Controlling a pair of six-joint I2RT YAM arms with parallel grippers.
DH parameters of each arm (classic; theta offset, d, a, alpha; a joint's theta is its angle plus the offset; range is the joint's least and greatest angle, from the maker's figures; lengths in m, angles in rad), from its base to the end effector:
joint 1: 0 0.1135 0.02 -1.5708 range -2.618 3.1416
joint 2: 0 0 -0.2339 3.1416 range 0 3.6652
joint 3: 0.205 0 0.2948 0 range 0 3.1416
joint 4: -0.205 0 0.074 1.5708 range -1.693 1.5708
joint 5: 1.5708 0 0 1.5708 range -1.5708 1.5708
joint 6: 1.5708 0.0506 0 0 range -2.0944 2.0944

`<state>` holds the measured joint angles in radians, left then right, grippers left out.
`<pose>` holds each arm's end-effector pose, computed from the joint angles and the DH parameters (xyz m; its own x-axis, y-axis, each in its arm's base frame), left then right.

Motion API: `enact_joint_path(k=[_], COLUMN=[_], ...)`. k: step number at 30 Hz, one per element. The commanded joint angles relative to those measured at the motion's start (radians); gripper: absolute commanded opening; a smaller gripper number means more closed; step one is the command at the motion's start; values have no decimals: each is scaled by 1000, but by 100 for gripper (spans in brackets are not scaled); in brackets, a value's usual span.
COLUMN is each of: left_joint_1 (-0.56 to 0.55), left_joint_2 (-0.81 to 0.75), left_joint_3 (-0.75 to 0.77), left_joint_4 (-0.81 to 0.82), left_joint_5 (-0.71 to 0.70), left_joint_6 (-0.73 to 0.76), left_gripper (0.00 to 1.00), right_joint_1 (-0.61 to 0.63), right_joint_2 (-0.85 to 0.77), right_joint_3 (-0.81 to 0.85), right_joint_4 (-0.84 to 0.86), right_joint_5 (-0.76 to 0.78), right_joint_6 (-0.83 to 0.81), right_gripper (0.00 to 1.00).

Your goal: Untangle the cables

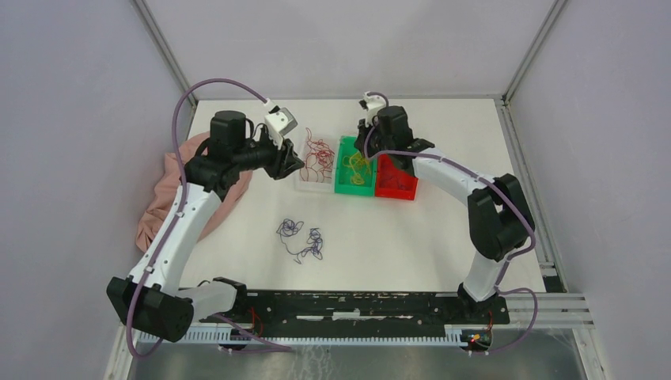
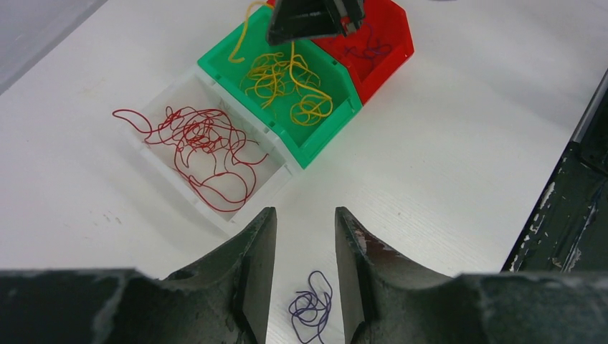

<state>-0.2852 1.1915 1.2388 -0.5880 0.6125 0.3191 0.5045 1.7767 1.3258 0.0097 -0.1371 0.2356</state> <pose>0.2968 -0.1173 0.3450 -0.2484 0.3403 -0.9069 0.8227 0.5684 -0.0120 0.4046 0.2313 0.2177 -0.5005 -0.0122 -0.8656 -0.4835 0.8333 0.2678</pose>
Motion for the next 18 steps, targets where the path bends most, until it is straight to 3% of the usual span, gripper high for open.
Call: enact_joint_path(k=[1, 6, 10, 18], left_joint_1=[6, 14, 21, 54], left_joint_2=[-33, -34, -38, -25], left_joint_3=[36, 44, 41, 36], left_joint_4=[-2, -17, -16, -37], left_joint_5=[-17, -24, -22, 0], left_joint_6=[25, 27, 33, 44], left_gripper=[45, 64, 67, 67], right_joint_1=[27, 37, 40, 61], right_joint_2=[32, 56, 24, -40], right_joint_3=[9, 31, 22, 80], right_joint_4=[-60, -135, -156, -213], right_joint_5=[143, 181, 197, 71], right_joint_6=[-54, -71, -81, -123], right_gripper=[4, 24, 48, 52])
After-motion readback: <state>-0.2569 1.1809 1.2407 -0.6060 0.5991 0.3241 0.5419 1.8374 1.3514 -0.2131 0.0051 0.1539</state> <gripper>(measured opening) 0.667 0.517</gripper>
